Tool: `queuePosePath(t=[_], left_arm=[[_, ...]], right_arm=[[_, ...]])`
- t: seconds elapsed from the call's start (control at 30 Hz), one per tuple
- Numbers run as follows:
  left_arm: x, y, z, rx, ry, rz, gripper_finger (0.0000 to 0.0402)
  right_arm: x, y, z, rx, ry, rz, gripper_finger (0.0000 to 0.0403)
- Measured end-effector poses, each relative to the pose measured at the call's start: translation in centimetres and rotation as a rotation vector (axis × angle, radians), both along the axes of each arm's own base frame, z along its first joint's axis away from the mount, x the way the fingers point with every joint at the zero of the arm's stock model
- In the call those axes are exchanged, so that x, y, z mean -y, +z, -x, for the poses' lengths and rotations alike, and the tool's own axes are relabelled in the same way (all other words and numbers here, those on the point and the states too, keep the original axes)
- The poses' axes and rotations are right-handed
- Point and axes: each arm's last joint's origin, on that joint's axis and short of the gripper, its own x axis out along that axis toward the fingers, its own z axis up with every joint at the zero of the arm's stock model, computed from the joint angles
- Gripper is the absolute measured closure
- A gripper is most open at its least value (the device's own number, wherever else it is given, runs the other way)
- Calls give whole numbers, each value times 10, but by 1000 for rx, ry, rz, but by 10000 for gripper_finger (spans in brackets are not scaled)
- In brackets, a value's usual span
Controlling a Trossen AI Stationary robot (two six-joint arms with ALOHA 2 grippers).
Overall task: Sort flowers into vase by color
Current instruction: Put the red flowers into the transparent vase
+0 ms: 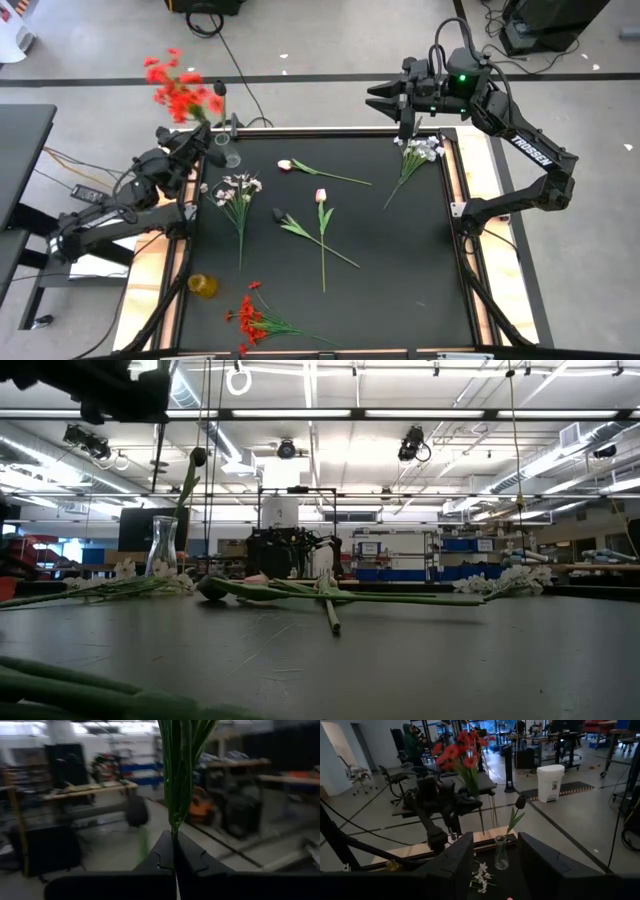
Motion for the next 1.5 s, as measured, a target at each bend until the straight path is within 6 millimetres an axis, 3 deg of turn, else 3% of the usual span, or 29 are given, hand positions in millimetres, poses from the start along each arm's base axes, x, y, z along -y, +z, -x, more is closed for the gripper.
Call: queuePosePath(t=[0.43, 1.0, 1.3, 1.5], left_arm=[[-33, -29, 2, 118, 95, -24, 398], [-64, -45, -9, 34, 193, 46, 398], [-66, -50, -9, 47, 203, 91, 392], [-67, -54, -10, 40, 211, 131, 366]], right_arm=[[0, 0, 0, 0, -1, 0, 242], [0, 0, 0, 0, -1, 0, 242], [0, 0, 0, 0, -1, 0, 242], [0, 0, 0, 0, 0, 0, 242]])
